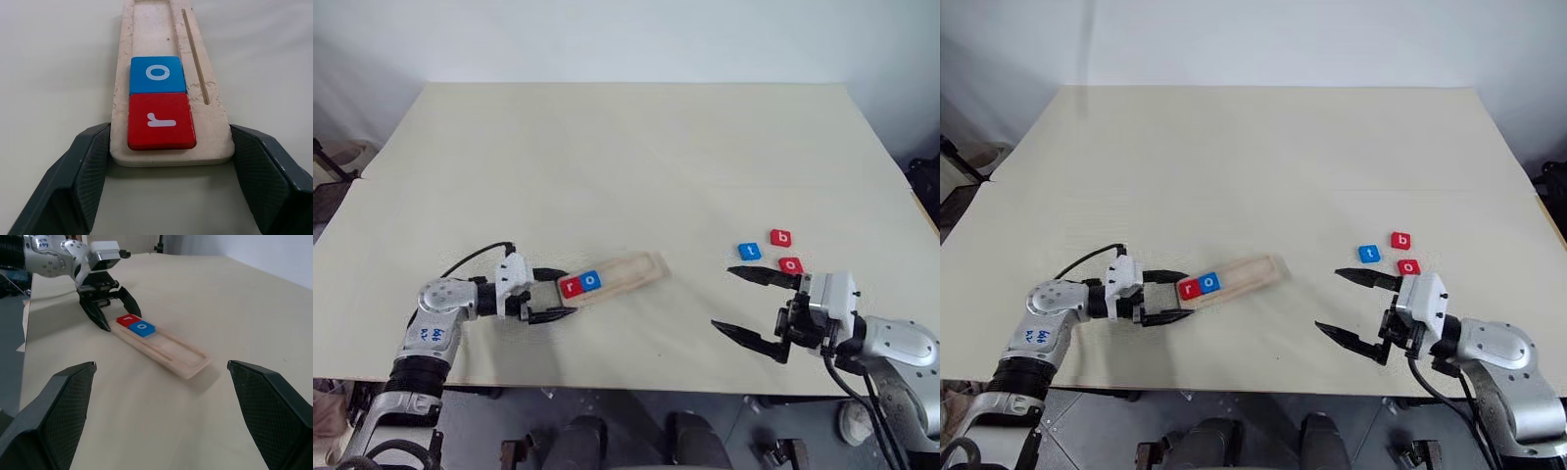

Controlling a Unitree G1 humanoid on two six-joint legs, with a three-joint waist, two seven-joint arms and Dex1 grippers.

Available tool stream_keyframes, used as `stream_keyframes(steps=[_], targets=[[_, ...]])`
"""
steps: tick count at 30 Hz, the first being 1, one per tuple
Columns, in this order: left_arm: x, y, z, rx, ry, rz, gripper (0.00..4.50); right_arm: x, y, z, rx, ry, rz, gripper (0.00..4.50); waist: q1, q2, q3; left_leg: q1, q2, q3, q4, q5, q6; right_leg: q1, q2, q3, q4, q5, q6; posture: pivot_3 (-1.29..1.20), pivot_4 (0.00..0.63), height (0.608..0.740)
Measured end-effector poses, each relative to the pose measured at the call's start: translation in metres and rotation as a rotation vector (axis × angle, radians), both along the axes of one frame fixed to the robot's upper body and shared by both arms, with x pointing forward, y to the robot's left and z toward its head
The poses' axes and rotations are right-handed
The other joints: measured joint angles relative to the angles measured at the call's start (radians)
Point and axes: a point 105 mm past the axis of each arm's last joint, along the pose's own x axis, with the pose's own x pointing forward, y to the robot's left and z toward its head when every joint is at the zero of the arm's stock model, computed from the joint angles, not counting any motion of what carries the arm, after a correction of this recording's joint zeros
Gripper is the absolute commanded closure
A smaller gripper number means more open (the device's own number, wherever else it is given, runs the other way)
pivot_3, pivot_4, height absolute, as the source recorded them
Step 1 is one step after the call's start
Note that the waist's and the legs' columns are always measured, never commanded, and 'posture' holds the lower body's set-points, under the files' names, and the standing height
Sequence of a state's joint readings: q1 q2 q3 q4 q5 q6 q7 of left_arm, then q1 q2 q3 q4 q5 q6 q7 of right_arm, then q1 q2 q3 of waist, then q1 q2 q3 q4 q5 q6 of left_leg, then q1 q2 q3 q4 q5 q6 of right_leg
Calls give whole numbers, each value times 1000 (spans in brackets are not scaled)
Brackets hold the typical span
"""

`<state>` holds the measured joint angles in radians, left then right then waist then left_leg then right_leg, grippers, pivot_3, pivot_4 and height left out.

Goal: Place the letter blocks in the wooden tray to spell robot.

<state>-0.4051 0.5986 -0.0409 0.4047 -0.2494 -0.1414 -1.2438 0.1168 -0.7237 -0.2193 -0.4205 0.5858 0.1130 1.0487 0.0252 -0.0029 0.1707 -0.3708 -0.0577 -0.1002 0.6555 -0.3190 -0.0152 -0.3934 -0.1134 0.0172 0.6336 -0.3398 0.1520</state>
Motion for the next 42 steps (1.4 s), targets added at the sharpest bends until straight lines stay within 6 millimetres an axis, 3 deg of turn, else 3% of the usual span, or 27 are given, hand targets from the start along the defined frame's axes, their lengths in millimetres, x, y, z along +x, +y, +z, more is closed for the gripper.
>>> stream_keyframes(steps=[10,16,25,41,42], targets=[[6,-66,4,77,-40,-268,1074,-41,-35,-12,-60,106,-161,0,-2,-1,0,0,-1,1,1,0,1,1,1,-2,1,0,0,0,150,740],[10,-69,1,107,-37,-294,1074,-48,-36,-10,-67,97,-194,0,-7,-2,1,1,0,1,1,-1,1,1,2,-2,2,0,0,0,150,740],[25,-68,4,101,-20,-249,1074,-43,-33,-4,-43,61,-207,0,0,-3,1,0,-1,1,3,-1,1,1,0,-3,2,0,0,0,150,740],[33,-75,4,103,-17,-285,1074,-40,-26,-6,-29,73,-175,0,-1,-3,1,0,-1,1,4,-1,1,1,1,-4,3,0,1,0,150,740],[33,-75,4,101,-14,-284,724,-40,-26,-6,-29,73,-175,0,-1,-3,1,0,-1,1,4,-1,1,1,1,-4,3,0,0,0,150,740]])
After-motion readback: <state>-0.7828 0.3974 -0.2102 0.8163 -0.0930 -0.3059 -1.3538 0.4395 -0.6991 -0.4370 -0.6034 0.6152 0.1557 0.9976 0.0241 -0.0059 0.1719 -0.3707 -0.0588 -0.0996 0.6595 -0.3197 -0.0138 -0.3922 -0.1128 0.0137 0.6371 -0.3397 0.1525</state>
